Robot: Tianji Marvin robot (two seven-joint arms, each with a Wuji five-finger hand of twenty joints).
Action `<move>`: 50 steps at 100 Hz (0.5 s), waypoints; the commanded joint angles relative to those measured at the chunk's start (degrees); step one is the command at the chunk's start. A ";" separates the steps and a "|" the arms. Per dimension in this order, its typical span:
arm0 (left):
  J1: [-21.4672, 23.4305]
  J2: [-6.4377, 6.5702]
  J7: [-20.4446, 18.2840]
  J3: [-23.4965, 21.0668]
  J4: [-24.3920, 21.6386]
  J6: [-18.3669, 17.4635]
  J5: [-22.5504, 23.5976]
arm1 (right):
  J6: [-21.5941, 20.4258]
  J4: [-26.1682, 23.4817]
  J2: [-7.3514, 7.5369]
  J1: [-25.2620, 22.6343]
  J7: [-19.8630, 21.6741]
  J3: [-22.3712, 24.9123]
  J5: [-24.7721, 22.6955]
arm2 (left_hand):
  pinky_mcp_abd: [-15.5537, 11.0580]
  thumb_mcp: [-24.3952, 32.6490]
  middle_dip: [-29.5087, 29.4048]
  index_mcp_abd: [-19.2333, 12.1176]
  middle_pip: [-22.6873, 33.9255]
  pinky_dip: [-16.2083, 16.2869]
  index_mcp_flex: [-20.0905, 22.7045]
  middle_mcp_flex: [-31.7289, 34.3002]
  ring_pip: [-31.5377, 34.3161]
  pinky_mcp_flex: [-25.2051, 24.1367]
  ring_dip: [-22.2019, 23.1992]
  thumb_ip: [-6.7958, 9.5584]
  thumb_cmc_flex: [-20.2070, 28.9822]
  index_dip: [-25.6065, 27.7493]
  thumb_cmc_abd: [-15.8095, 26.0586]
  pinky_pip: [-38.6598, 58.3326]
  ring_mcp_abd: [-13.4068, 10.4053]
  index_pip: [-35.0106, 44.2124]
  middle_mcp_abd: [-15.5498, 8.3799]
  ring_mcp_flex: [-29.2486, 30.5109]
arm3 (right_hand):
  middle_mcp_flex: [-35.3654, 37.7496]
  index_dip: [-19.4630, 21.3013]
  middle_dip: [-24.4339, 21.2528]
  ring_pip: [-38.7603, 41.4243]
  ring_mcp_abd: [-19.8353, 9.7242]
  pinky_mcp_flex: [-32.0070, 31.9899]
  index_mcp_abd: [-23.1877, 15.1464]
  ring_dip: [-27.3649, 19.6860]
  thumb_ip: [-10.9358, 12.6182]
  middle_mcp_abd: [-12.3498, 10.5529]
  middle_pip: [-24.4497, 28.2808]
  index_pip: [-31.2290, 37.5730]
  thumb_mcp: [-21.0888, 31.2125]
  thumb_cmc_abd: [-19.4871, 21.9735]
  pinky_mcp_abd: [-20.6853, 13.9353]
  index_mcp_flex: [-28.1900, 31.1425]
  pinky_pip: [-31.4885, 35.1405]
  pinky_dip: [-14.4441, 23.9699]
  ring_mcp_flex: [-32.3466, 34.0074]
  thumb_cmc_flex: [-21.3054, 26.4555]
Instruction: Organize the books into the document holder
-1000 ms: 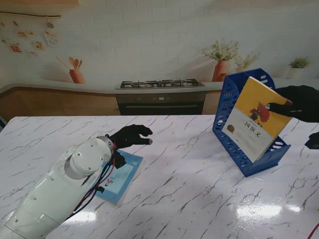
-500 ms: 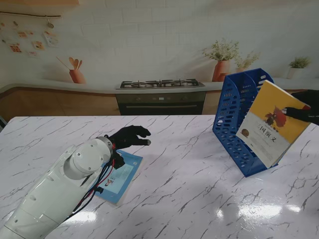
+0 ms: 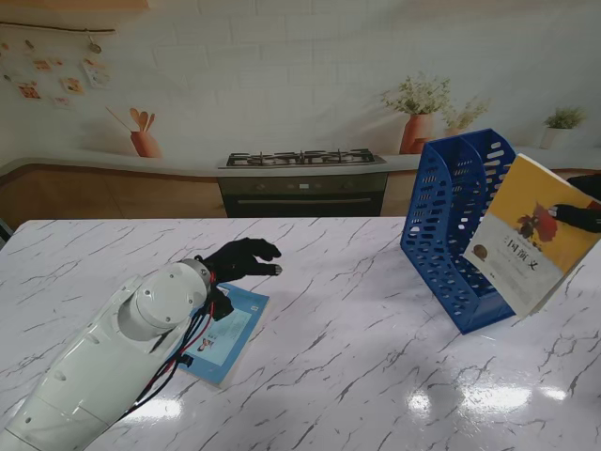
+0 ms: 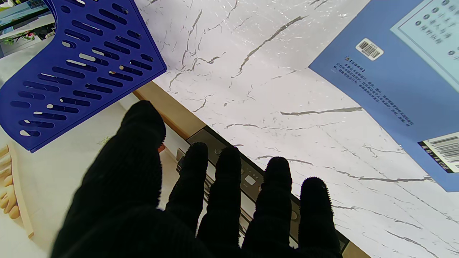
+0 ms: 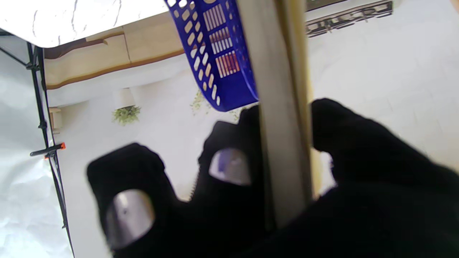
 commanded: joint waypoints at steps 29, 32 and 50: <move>0.59 -0.11 -0.34 0.02 -0.53 -1.00 0.39 | 0.76 4.14 -1.07 5.04 -3.59 -5.92 -3.95 | -0.71 -0.18 0.24 0.53 0.78 1.08 0.26 0.42 1.07 -0.44 0.44 1.36 0.13 0.63 1.13 -1.13 -1.71 0.35 -1.39 1.45 | 1.37 2.38 1.33 4.46 -7.14 3.75 -17.90 1.15 6.55 -5.99 0.32 7.59 7.41 8.01 -34.38 3.34 16.06 2.02 2.34 7.13; 0.62 -0.12 -0.29 0.03 -0.54 -1.01 0.39 | 0.77 4.54 -1.14 5.48 -3.93 -6.43 -4.38 | -0.69 -0.17 0.23 0.51 0.78 1.09 0.28 0.41 1.09 -0.41 0.45 1.36 0.12 0.63 1.15 -1.11 -1.73 0.36 -1.38 1.49 | 1.34 2.36 1.34 4.49 -7.10 3.75 -17.94 1.15 6.52 -5.99 0.30 7.59 7.41 8.01 -34.34 3.31 16.06 2.06 2.34 7.16; 0.86 -0.12 -0.21 0.01 -0.68 -0.90 0.42 | 1.12 6.82 -1.22 7.91 -4.42 -9.06 -6.85 | -0.66 -0.17 0.20 0.55 0.76 1.06 0.28 0.35 1.09 -0.45 0.44 1.37 0.16 0.63 1.16 -1.10 -1.67 0.35 -1.41 1.49 | 1.14 2.15 1.45 4.43 -7.12 3.76 -18.03 1.09 6.33 -6.15 0.17 7.62 7.28 8.03 -34.14 3.09 16.06 2.27 2.33 7.21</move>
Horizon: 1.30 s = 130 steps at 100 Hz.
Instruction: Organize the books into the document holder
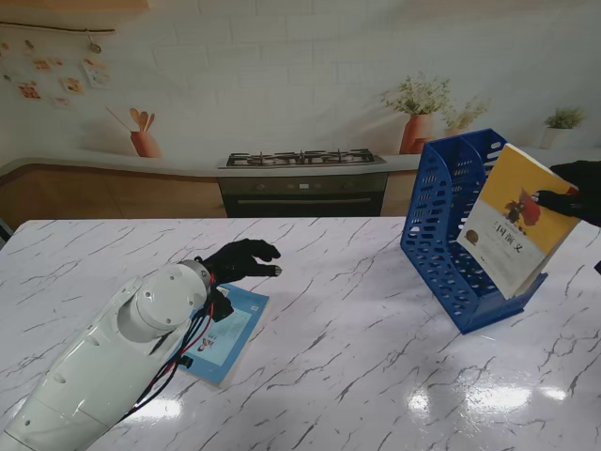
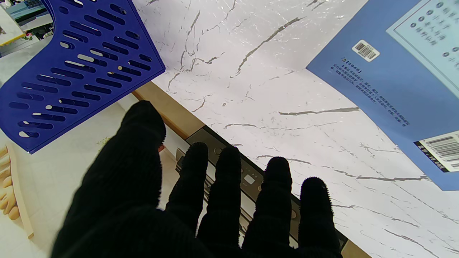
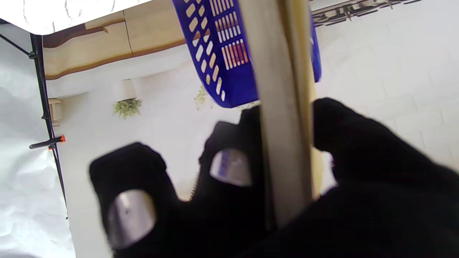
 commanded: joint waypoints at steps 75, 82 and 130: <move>1.56 -0.23 0.30 -0.68 -1.52 -0.90 0.23 | 2.11 14.55 -1.60 10.46 -7.77 -12.43 -2.55 | -0.73 -0.22 0.10 0.59 0.66 0.92 0.31 0.25 1.03 -0.45 0.38 1.39 0.25 0.62 1.22 -1.12 -1.61 0.30 -1.38 1.36 | 1.17 1.44 0.98 4.42 -6.58 3.73 -17.58 1.03 5.56 -5.84 0.40 8.28 7.58 8.04 -32.30 2.72 16.05 1.82 2.33 7.55; 1.65 -0.22 0.33 -0.75 -1.61 -0.90 0.26 | 2.08 15.70 -1.74 11.17 -8.68 -13.21 -2.27 | -0.73 -0.25 0.12 0.53 0.69 0.92 0.38 0.30 1.02 -0.45 0.38 1.38 0.21 0.63 1.24 -1.11 -1.73 0.33 -1.46 1.36 | 1.15 1.37 0.96 4.48 -6.48 3.74 -17.59 1.05 5.49 -5.89 0.40 8.36 7.58 8.05 -32.26 2.71 16.05 1.89 2.33 7.61; 2.40 -0.31 0.96 -1.16 -2.33 -0.58 0.41 | 0.27 21.74 -2.30 13.45 -12.90 -17.33 -3.11 | -0.70 -0.17 0.15 0.62 0.80 0.94 0.43 0.43 1.08 -0.43 0.40 1.38 0.29 0.67 1.17 -0.99 -1.65 0.44 -1.36 1.39 | 0.98 0.69 0.78 4.63 -6.35 3.75 -17.76 1.07 4.88 -6.12 0.39 8.77 7.35 8.17 -31.91 2.33 16.05 2.48 2.32 7.75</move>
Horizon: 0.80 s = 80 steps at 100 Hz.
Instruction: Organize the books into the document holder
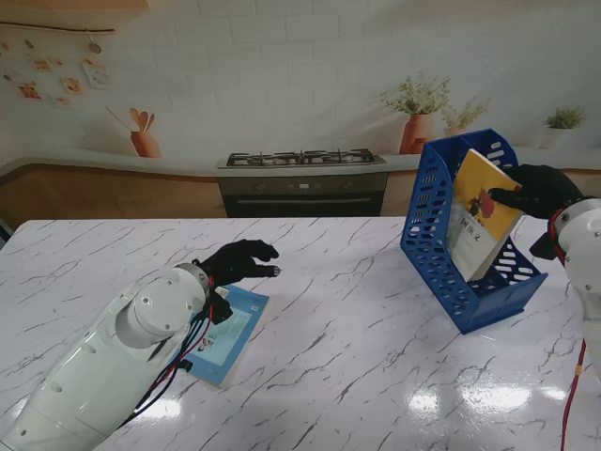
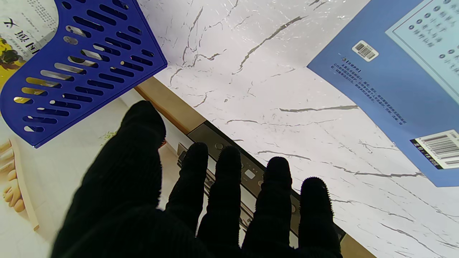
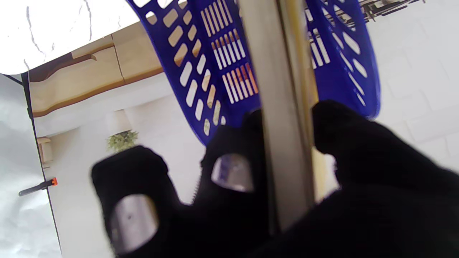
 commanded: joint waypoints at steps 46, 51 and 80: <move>1.39 -0.13 -0.44 -0.88 -1.75 -0.34 0.40 | -1.41 5.73 -1.36 0.57 -5.07 -4.84 -1.03 | -0.70 -0.21 0.13 0.64 0.79 0.93 0.42 0.39 1.12 -0.42 0.41 1.37 0.21 0.64 1.27 -0.85 -1.70 0.40 -1.33 1.36 | 0.97 0.19 0.55 4.14 -6.43 3.73 -18.04 1.03 4.86 -6.21 0.36 8.82 7.30 8.25 -31.88 2.14 16.05 0.97 2.33 7.69; 1.43 -0.14 -0.40 -0.89 -1.80 -0.29 0.43 | -1.37 6.00 -1.38 0.34 -5.17 -5.08 -0.94 | -0.67 -0.22 0.13 0.70 0.77 0.93 0.53 0.35 1.14 -0.40 0.41 1.37 0.20 0.65 1.32 -0.83 -1.58 0.43 -1.30 1.41 | 0.97 0.09 0.54 4.18 -6.40 3.74 -18.06 1.03 4.85 -6.22 0.36 8.78 7.27 8.27 -31.89 2.09 16.05 0.93 2.33 7.66; 1.15 -0.06 -0.71 -0.79 -1.79 -0.45 0.60 | -1.63 6.03 -1.42 -2.33 -5.87 -5.24 -2.35 | -0.75 -0.33 0.13 0.68 0.76 0.87 0.39 0.33 1.13 -0.49 0.40 1.39 0.29 0.64 1.34 -0.89 -1.70 0.38 -1.20 1.37 | 0.87 -0.44 0.39 4.05 -6.41 3.72 -18.00 0.88 4.86 -6.24 0.13 8.63 7.26 8.13 -31.81 1.90 16.05 0.68 2.32 7.62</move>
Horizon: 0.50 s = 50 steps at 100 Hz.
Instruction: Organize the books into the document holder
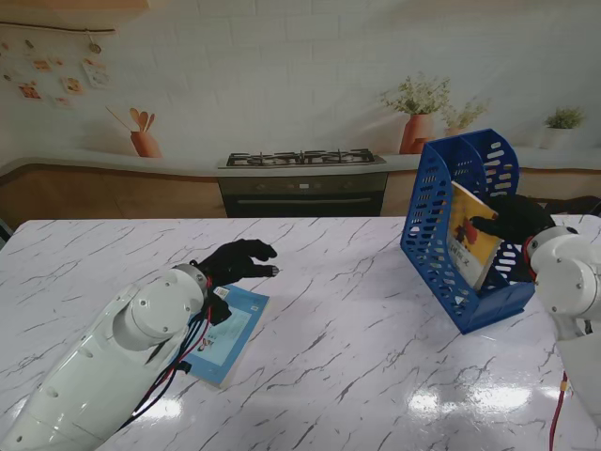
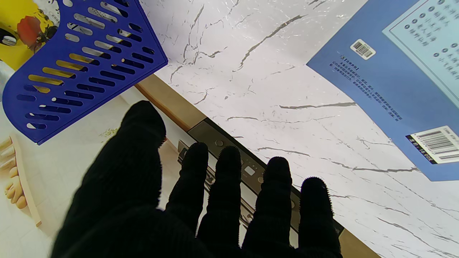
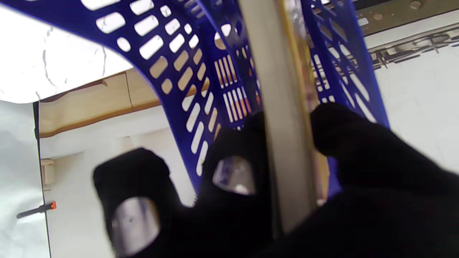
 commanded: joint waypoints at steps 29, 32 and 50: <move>-0.50 -0.16 -0.78 0.62 0.15 -1.28 -0.13 | 1.51 -1.92 -0.61 -3.70 0.10 0.20 1.20 | -0.70 -0.45 0.11 0.57 0.73 0.84 0.46 0.33 1.12 -0.43 0.39 1.40 0.31 0.65 1.38 -0.90 -1.58 0.28 -1.28 1.38 | 0.70 -0.04 0.31 4.03 -6.38 3.66 -17.73 0.86 4.85 -5.90 -0.11 7.85 7.53 8.01 -31.84 1.70 16.05 0.47 2.32 7.47; -0.51 -0.17 -0.78 0.62 0.16 -1.30 -0.16 | 1.88 -2.15 -0.63 -3.95 0.10 0.24 1.19 | -0.72 -0.44 0.11 0.50 0.74 0.84 0.45 0.33 1.11 -0.45 0.39 1.41 0.33 0.66 1.40 -0.90 -1.64 0.29 -1.30 1.35 | 0.69 -0.14 0.25 4.01 -6.37 3.64 -17.69 0.85 4.86 -5.85 -0.21 7.76 7.55 8.00 -31.83 1.65 16.05 0.36 2.32 7.46; -0.50 -0.22 -0.63 0.64 0.13 -1.23 -0.32 | 3.03 -3.31 -0.66 -5.24 0.32 0.72 0.79 | -0.78 -0.51 0.12 0.56 0.75 0.84 0.48 0.31 1.12 -0.48 0.40 1.41 0.30 0.68 1.45 -0.91 -1.62 0.33 -1.20 1.31 | 0.40 -1.64 -1.15 2.81 -6.11 3.26 -17.39 0.06 4.67 -5.37 -1.98 6.94 7.67 7.57 -31.29 1.31 16.05 -2.72 2.33 7.37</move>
